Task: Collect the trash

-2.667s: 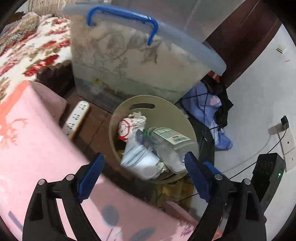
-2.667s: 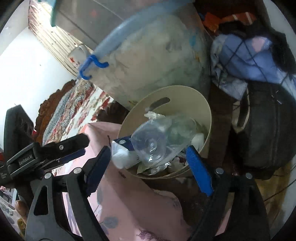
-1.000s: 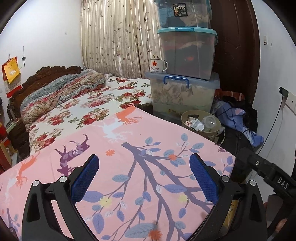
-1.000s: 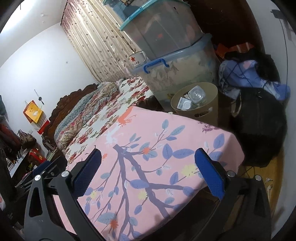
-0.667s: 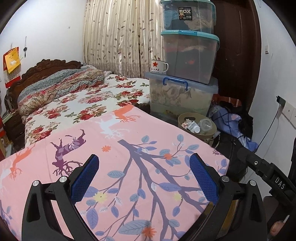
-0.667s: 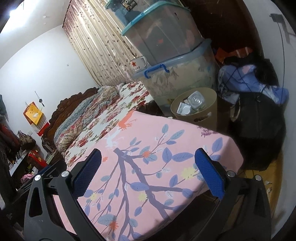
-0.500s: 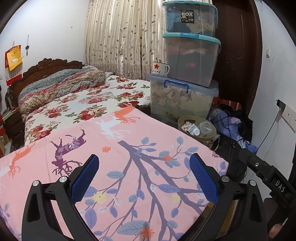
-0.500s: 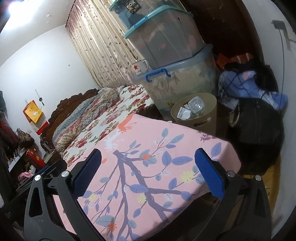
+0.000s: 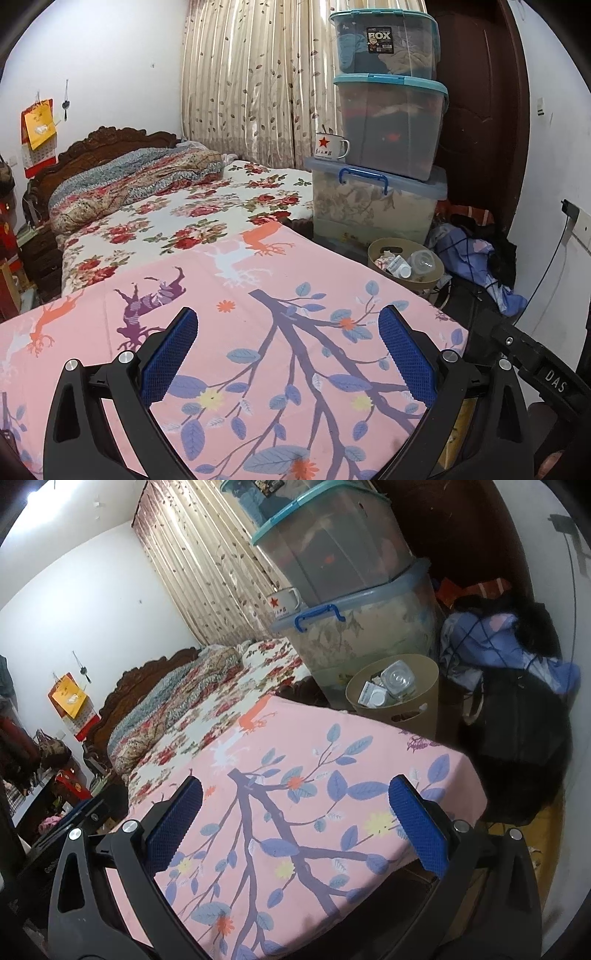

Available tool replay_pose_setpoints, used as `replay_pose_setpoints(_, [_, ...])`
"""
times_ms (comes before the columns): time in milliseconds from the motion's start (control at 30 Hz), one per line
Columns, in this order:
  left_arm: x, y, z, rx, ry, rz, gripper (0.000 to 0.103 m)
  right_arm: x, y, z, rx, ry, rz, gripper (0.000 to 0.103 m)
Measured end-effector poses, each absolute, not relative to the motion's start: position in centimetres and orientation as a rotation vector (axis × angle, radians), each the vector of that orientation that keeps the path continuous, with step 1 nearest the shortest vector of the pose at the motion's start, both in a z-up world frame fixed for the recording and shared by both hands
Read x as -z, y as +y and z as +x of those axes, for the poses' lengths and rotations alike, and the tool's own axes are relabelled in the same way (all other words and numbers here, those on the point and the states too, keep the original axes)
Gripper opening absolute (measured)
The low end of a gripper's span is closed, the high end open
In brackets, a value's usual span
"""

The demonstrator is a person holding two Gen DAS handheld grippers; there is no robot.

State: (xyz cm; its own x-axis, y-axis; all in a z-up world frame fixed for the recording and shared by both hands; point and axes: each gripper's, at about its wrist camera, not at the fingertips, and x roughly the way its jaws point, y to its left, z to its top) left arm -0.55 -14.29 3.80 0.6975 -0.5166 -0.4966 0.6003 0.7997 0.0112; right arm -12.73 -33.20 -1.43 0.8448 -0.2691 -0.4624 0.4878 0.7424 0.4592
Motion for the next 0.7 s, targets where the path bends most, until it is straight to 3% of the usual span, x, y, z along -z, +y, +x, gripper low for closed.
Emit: replay_pose_setpoints(700, [-3.9, -12.6, 0.9, 0.596, 0.499, 0.169, 0.095, 1.4, -32.4, -11.7, 0.433, 0.413, 0.597, 0.1])
